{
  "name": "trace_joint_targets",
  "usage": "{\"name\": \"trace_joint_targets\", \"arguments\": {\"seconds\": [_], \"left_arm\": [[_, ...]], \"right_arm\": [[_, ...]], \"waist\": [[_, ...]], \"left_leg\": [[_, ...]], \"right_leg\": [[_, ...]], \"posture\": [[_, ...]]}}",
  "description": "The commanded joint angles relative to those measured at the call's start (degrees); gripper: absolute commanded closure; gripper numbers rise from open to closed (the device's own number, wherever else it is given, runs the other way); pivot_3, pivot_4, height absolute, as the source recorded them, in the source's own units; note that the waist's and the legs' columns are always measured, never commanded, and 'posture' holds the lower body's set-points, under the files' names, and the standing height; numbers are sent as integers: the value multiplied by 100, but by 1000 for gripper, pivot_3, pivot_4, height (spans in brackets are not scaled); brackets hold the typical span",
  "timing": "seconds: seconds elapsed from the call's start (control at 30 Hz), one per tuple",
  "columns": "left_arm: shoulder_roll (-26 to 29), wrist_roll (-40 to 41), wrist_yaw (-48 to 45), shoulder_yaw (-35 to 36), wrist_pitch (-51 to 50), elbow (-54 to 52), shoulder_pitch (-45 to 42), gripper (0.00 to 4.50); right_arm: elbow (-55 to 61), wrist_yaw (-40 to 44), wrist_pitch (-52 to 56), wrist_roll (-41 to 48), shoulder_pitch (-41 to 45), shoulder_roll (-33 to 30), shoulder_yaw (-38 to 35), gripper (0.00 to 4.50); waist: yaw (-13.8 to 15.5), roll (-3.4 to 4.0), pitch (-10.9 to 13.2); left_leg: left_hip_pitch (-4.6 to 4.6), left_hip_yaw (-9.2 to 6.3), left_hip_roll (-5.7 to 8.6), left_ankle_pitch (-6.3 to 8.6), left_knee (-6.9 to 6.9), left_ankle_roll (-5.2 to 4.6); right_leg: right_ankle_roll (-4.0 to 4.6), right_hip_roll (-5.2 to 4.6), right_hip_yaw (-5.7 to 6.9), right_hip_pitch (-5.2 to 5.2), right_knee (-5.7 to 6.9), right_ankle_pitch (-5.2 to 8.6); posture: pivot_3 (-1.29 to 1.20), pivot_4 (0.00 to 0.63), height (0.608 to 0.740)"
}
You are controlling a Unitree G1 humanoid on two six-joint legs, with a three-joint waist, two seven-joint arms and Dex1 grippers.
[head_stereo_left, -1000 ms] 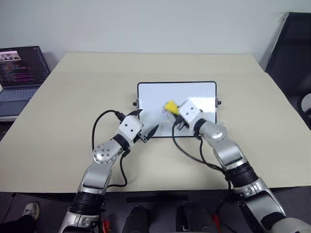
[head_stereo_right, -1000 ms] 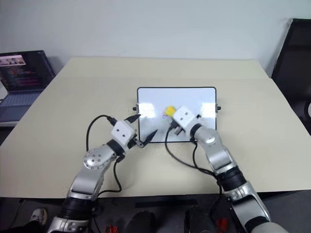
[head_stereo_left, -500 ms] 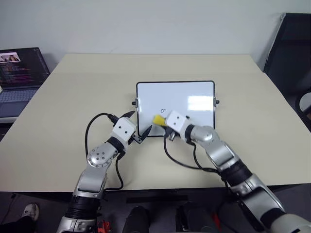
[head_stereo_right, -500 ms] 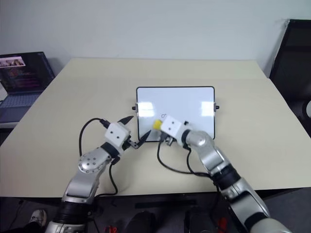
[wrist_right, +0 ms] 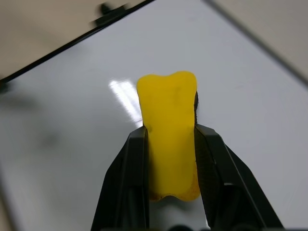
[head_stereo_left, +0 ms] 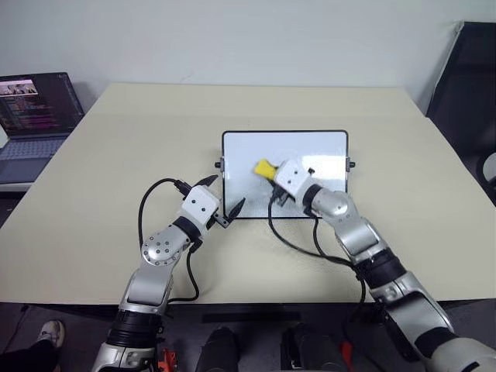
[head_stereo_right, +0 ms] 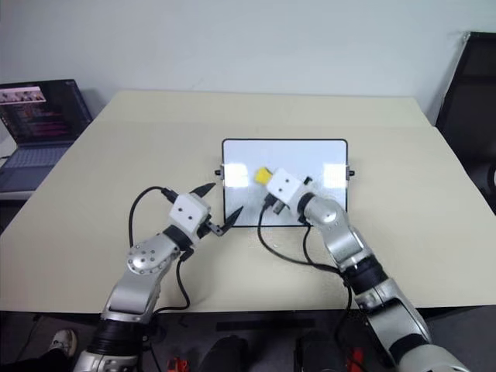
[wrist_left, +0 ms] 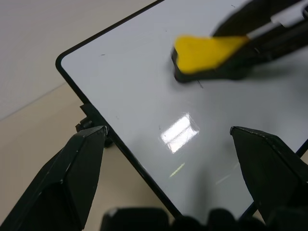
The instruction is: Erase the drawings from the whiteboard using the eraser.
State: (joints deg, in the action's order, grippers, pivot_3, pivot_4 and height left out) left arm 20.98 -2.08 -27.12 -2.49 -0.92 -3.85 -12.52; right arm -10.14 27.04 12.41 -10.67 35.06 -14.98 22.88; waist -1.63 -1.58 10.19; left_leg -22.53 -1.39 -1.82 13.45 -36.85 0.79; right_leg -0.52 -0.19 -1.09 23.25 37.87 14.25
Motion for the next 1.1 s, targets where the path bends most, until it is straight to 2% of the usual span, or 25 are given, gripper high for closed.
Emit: {"name": "trace_joint_targets", "arguments": {"seconds": [0.03,0.2,0.47,0.63,0.9,1.1], "left_arm": [[-11,78,1,-6,121,-101,-131,0],[-10,74,28,3,134,-99,-105,0],[-21,70,59,5,112,-133,-74,0],[-41,60,53,-31,118,-137,-67,0],[-28,84,-3,-44,152,-57,-163,0],[-43,87,-4,-62,151,-40,-187,0]], "right_arm": [[104,450,363,-217,-325,-179,343,3510],[79,513,433,-260,-253,-140,266,3510],[-918,-517,-77,-212,569,135,-515,3510],[-1189,-845,-301,-264,673,164,-674,3510],[-221,409,-138,-298,-208,-65,158,3510],[158,419,31,-218,-387,-125,-33,3510]], "waist": [[-10,1,0],[-16,1,1],[-17,3,4],[11,2,3],[4,0,1],[-13,3,4]], "left_leg": [[1,-1,-1,0,0,0],[6,-3,-3,0,0,0],[7,-7,1,0,-1,0],[3,-2,4,0,-2,0],[-4,-3,0,0,2,0],[0,-5,-4,0,5,0]], "right_leg": [[1,0,0,0,1,0],[3,1,3,0,4,2],[7,1,3,1,5,2],[6,-2,3,-2,2,2],[-3,-3,4,-1,-8,-1],[5,-5,6,2,-4,3]], "posture": [[0,150,740],[0,150,740],[0,150,740],[0,150,740],[0,150,740],[0,150,740]]}}
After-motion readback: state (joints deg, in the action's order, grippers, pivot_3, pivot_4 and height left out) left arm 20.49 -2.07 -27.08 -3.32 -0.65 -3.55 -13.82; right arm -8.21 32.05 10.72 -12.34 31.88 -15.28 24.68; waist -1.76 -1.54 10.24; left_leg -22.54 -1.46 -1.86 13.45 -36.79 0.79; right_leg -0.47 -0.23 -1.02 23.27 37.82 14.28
